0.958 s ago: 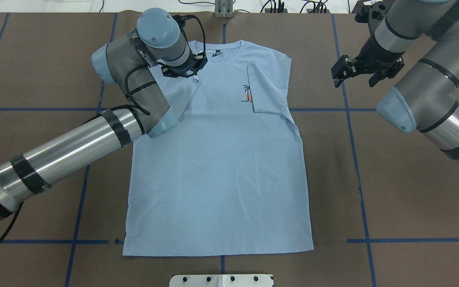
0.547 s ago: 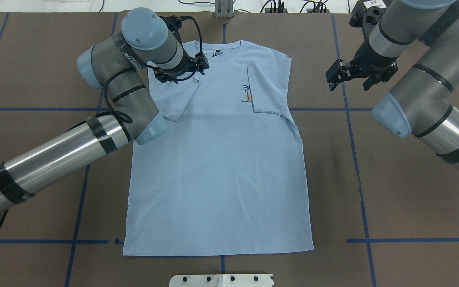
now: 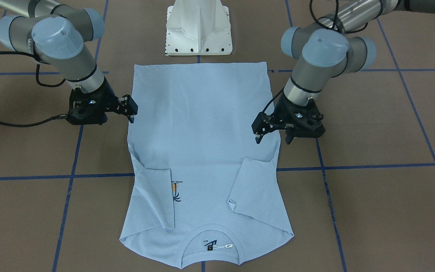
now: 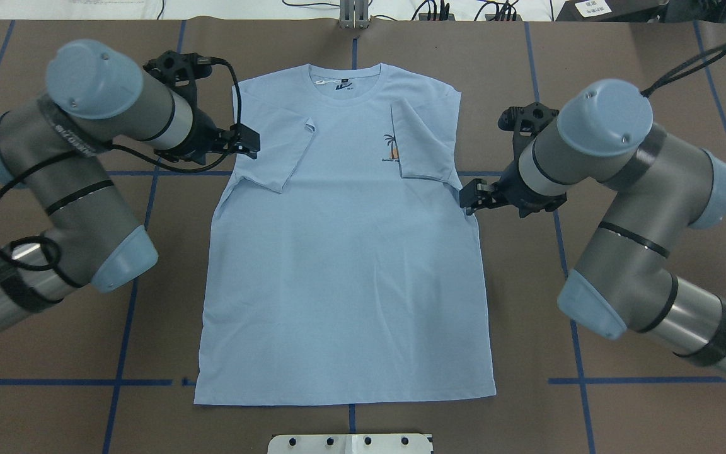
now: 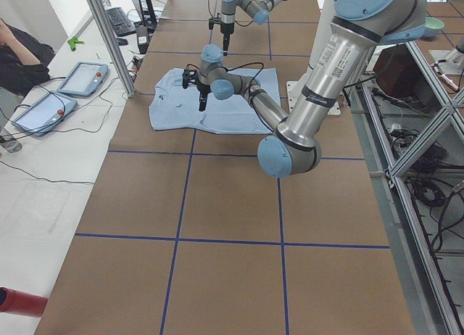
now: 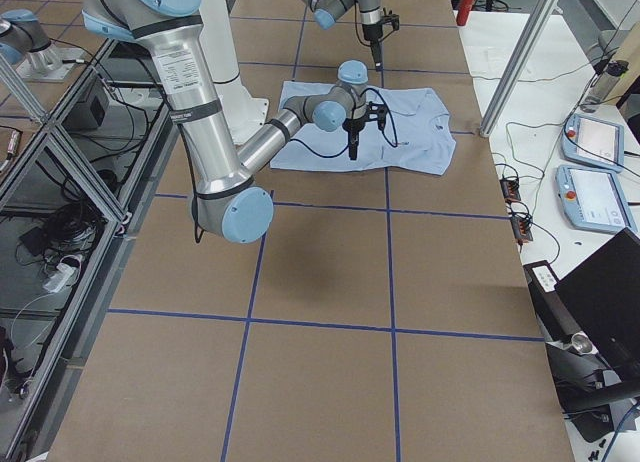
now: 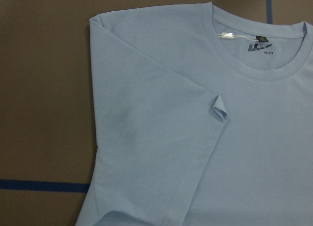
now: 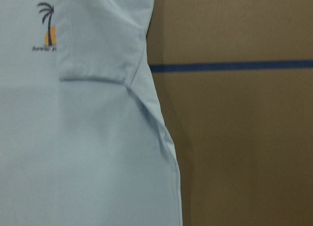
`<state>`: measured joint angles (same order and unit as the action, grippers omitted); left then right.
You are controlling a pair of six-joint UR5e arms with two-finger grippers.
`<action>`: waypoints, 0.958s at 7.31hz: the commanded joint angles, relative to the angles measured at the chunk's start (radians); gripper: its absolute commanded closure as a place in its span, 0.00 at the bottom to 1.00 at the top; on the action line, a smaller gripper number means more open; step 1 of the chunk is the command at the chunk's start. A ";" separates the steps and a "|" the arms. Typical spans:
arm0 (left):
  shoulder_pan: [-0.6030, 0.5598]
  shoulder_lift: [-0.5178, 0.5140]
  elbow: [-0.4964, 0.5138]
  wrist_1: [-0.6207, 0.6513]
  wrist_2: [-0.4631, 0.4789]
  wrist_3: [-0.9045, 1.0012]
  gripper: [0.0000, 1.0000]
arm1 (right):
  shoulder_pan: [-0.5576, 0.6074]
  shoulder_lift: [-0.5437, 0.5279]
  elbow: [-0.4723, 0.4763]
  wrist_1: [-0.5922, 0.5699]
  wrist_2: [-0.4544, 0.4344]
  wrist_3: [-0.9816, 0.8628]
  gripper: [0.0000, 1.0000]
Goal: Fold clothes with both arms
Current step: 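Release the sleeve and withdraw the left gripper while the right gripper moves to the hem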
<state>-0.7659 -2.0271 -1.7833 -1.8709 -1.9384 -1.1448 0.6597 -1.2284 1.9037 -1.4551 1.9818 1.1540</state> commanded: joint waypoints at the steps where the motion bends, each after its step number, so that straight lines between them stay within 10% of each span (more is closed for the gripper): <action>1: -0.001 0.160 -0.215 0.030 -0.002 0.023 0.00 | -0.215 -0.123 0.174 0.007 -0.120 0.209 0.00; 7: -0.003 0.169 -0.260 0.032 -0.001 0.019 0.00 | -0.518 -0.269 0.181 0.099 -0.362 0.437 0.00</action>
<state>-0.7685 -1.8583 -2.0358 -1.8395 -1.9390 -1.1241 0.1606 -1.4653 2.0972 -1.3851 1.6295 1.5825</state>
